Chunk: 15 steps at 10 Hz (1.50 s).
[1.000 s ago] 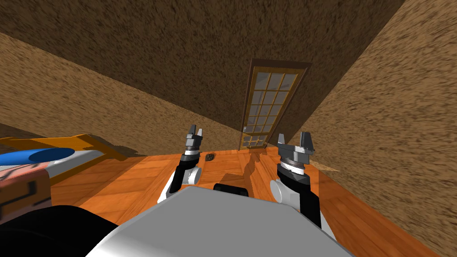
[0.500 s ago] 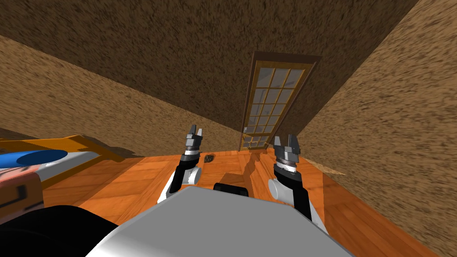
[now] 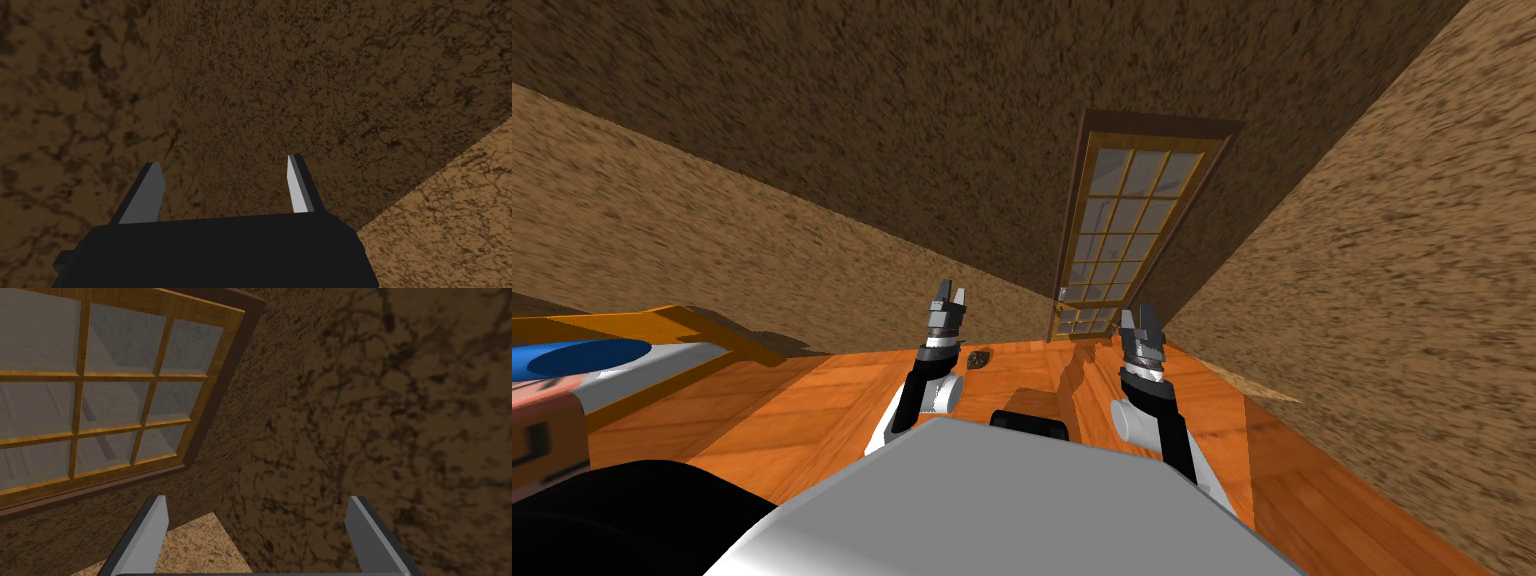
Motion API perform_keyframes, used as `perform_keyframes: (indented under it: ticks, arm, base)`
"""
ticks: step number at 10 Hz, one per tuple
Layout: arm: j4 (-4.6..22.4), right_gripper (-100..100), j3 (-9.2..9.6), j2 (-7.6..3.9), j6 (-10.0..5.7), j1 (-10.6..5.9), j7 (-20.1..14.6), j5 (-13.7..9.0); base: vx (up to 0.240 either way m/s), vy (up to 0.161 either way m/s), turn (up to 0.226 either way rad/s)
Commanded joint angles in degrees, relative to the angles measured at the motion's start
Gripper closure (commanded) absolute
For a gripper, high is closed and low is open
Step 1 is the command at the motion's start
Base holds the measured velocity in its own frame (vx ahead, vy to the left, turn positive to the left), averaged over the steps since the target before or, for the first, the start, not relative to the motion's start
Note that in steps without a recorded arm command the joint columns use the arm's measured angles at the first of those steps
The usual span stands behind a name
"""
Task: Pull the door open
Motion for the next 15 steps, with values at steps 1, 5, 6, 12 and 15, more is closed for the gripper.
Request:
perform_keyframes:
  ticks: [1, 5, 6, 12, 15]
  arm:
    - [2.86, -100, -0.24, -0.29, -0.92, -0.83, 1.77, 0.75]
    - [9.15, -100, -0.94, -1.08, -2.31, -2.72, 6.08, 2.57]
    - [10.85, -100, -1.13, -1.27, -2.69, -3.23, 7.25, 3.07]
    - [21.0, -100, -2.31, -2.41, -5.02, -6.4, 14.49, 6.14]
    - [26.54, -100, -2.93, -2.95, -6.23, -8.06, 18.27, 7.75]
  base:
    - [0.087, -0.009, 0.01]
    - [0.094, -0.015, 0.011]
    - [0.111, -0.015, 0.012]
    - [0.098, -0.014, 0.013]
    - [0.1, -0.015, 0.013]
